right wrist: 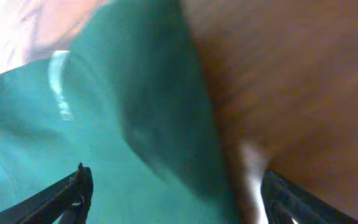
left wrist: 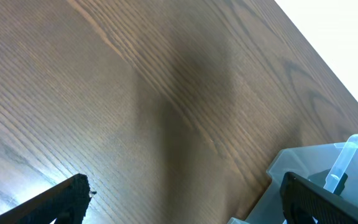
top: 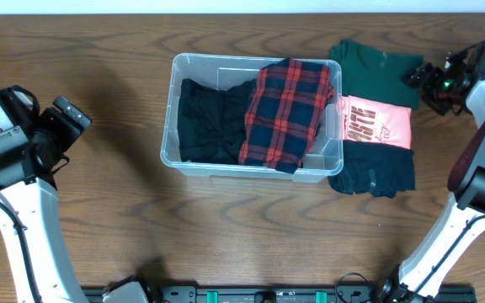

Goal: Pack container
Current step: 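Reach the right gripper to the green shirt at the back right, then grasp the green shirt and carry it into the container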

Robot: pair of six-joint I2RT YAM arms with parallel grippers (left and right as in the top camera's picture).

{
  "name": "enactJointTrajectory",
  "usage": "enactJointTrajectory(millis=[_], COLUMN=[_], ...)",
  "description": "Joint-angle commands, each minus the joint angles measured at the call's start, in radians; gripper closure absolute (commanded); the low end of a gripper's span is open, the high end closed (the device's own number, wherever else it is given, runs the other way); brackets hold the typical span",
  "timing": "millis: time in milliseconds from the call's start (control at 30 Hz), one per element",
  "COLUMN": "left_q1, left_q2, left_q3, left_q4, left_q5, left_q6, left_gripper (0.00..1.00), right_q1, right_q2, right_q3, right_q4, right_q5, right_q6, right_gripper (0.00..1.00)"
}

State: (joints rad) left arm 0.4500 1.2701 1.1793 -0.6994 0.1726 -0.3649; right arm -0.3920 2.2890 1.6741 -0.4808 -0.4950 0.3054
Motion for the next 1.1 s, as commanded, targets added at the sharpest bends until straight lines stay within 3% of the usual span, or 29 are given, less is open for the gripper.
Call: enactJointTrajectory(millis=[0,200,400,500,633,867,1067], left_q1=[0.004,0.004,0.004,0.004,0.004,0.004,0.004], left_q2=[0.004,0.004,0.004,0.004,0.004,0.004,0.004], left_q3=[0.004,0.004,0.004,0.004,0.004,0.004,0.004], left_q4=[0.000,0.000,0.000,0.000,0.000,0.000,0.000], left_q5=[-0.009,-0.009,-0.009,-0.009,-0.009,-0.009,-0.009], left_q6=[0.013,0.013,0.013,0.013,0.013,0.013,0.013], left_gripper=[0.02,0.02,0.02,0.02,0.02,0.02,0.02], right_q1=[0.027,0.037,0.015,0.014,0.027,0.095,0.234], right_q2=[0.079,0.097,-0.061,-0.202,-0.376,-0.599,-0.644], right_q3=[0.002,0.002,0.002,0.003,0.007,0.007,0.007], right_q4=[0.000,-0.018,-0.039,-0.025,0.045,0.137,0.235], right_q5=[-0.034,-0.037,-0.046,-0.134,-0.304,-0.308,-0.326], right_q6=[0.011,-0.025,-0.069,-0.077,-0.038,0.078,0.161], right_gripper=[0.21,0.66,0.93,0.99,0.99,0.99,0.99])
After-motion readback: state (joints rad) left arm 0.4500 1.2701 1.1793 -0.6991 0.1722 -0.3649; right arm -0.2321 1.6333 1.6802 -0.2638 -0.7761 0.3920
